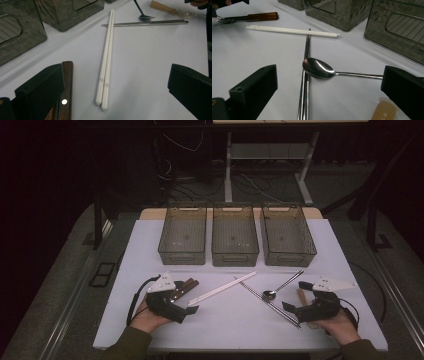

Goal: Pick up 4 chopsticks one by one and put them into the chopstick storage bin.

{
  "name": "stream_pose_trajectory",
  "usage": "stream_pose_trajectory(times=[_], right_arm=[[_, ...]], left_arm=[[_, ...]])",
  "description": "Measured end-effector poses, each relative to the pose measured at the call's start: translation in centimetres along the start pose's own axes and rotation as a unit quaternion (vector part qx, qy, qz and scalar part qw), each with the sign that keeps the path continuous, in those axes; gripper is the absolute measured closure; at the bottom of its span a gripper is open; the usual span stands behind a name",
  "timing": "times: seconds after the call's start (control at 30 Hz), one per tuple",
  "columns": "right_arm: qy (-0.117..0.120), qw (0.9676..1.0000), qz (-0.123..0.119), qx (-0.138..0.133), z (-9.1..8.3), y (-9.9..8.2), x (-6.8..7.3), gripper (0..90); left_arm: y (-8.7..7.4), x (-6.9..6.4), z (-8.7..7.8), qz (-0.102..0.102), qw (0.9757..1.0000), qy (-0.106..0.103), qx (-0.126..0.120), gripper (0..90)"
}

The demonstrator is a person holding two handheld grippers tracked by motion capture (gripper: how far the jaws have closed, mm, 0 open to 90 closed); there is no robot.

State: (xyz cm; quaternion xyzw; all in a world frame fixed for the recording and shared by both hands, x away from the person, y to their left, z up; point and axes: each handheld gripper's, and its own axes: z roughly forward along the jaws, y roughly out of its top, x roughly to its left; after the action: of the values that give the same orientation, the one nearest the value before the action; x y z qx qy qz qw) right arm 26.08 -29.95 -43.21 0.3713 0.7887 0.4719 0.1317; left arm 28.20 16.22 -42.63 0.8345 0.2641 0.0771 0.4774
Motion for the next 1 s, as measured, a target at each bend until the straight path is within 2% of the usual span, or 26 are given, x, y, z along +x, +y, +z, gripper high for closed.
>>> stream_pose_trajectory(times=[0.23, 0.47, 0.67, 0.83, 0.93, 1.0], right_arm=[[0.004, 1.0, 0.006, -0.003, 0.0, 0.0, 0.0, 0.9], [-0.01, 0.9999, 0.008, 0.001, 0.2, 0.1, 0.3, 0.9], [0.001, 0.9999, 0.006, -0.01, 0.1, 0.4, 0.4, 0.8], [0.004, 1.0, 0.001, -0.004, 0.0, 0.4, 0.4, 0.8], [0.003, 1.0, -0.003, -0.008, 0.1, 0.4, 0.5, 0.8], [0.004, 1.0, -0.007, 0.002, 0.2, 0.4, 0.5, 0.8]], left_arm=[[0.2, 0.0, 0.0, -0.001, 1.0, 0.0, -0.002, 0.0], [0.3, -0.1, 0.1, 0.003, 1.0, 0.001, 0.001, 0.0], [0.4, 0.0, 0.2, 0.0, 1.0, -0.001, 0.001, 0.2], [0.9, 0.0, 0.4, 0.0, 1.0, -0.007, -0.006, 0.5], [1.1, -0.1, 0.6, 0.003, 1.0, -0.008, -0.002, 0.8], [1.3, -0.1, 0.8, 0.005, 0.9999, -0.009, -0.005, 0.9]])
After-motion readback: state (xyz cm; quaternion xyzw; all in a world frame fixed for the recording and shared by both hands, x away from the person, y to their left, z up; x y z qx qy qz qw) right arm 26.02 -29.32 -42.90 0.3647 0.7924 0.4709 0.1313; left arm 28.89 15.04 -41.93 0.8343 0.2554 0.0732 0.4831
